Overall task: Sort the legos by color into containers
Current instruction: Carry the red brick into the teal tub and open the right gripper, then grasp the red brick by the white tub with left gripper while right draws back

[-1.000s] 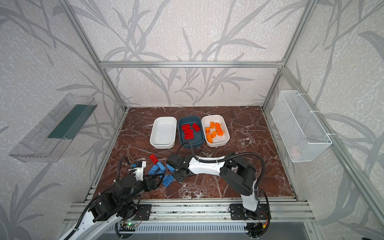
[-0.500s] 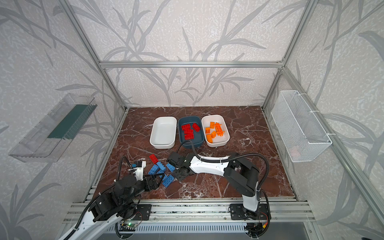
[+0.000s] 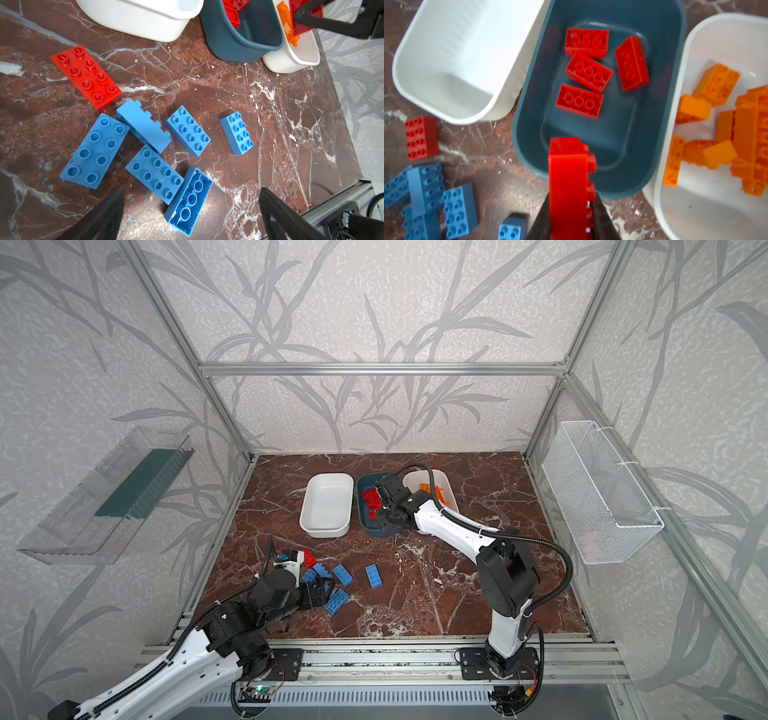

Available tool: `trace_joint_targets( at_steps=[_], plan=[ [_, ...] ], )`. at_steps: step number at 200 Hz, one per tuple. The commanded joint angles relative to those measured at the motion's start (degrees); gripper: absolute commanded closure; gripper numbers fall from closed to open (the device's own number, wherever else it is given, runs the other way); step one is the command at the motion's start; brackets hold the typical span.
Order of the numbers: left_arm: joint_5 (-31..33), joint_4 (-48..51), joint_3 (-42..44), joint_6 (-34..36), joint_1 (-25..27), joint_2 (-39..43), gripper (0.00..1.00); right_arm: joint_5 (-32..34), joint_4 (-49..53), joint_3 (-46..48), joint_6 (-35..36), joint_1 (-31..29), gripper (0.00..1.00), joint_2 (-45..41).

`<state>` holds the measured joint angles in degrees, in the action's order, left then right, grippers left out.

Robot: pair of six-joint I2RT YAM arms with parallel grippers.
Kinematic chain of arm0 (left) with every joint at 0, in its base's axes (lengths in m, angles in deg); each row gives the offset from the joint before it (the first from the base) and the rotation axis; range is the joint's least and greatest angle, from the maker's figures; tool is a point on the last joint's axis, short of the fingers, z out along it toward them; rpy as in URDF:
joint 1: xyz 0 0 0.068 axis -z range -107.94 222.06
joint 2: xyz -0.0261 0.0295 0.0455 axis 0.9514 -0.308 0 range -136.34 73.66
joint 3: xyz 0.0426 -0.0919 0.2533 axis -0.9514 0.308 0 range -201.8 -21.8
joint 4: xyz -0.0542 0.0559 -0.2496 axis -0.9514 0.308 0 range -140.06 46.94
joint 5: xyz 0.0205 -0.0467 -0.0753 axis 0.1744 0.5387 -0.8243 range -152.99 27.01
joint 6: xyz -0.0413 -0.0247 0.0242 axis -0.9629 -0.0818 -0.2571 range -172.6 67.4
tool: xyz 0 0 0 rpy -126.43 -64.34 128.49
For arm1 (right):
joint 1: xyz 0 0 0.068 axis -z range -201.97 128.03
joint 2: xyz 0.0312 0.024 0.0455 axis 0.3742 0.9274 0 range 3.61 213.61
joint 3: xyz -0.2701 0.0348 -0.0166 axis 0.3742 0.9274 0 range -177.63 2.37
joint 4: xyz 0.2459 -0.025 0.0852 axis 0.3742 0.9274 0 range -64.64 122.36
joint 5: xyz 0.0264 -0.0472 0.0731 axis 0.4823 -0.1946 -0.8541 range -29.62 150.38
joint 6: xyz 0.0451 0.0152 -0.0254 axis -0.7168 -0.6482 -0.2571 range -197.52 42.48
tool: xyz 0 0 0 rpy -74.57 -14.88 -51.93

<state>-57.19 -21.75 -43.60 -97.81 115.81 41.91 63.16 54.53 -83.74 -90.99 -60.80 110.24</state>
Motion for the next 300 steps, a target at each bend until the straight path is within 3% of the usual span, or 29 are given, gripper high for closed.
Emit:
trace_joint_targets(
  at_steps=[1, 32, 54, 79, 104, 120, 142, 184, 222, 260, 300],
  plan=[
    [5.22, -3.19, -4.35, 2.78, -0.33, -4.13, 0.01, -1.9, -0.28, -5.91, 2.69, 2.08, 0.83, 6.25],
    [6.18, -2.59, -9.16, 4.49, -2.47, -10.0, 0.01, -2.76, 1.53, -16.66, 3.69, 4.16, 0.83, 15.86],
    [5.55, -1.63, -11.76, 5.05, -5.51, -13.46, 0.01, -3.83, 2.74, -23.03, 4.23, 5.26, 0.76, 21.09],
    [3.34, -1.64, -13.04, 5.65, -10.05, -16.77, 0.01, -7.23, 2.74, -26.49, 4.58, 6.25, 0.59, 23.52],
    [0.19, -2.51, -13.26, 4.84, -14.1, -19.67, 0.01, -8.93, 1.85, -25.32, 5.21, 6.28, 0.34, 21.58],
    [-0.42, -2.63, -13.22, 4.11, -15.6, -20.67, 0.01, -10.27, 0.71, -21.63, 5.07, 6.3, 0.23, 17.8],
    [-0.1, -2.22, -12.88, 2.94, -16.46, -21.0, 0.01, -11.84, -3.48, -11.9, 4.27, 6.1, 0.16, 9.69],
    [1.99, -1.87, -10.47, -0.39, -18.11, -20.77, 0.01, -14.2, -7.24, 6.46, 2.36, 4.18, 0.11, -7.08],
    [1.32, -2.24, -10.51, -1.41, -21.22, -23.26, 0.01, -15.04, -14.27, 22.92, -3.52, 0.52, 0.03, -20.79],
    [1.57, -3.43, -12.35, -1.04, -22.39, -28.72, 0.01, -12.08, -13.58, 32.2, -5.39, -4.42, 0.01, -29.35],
    [5.05, -3.47, -14.23, -0.06, -23.71, -35.58, 0.01, -12.93, -14.85, 39.53, -7.92, -5.54, 0.01, -37.37]
  ],
)
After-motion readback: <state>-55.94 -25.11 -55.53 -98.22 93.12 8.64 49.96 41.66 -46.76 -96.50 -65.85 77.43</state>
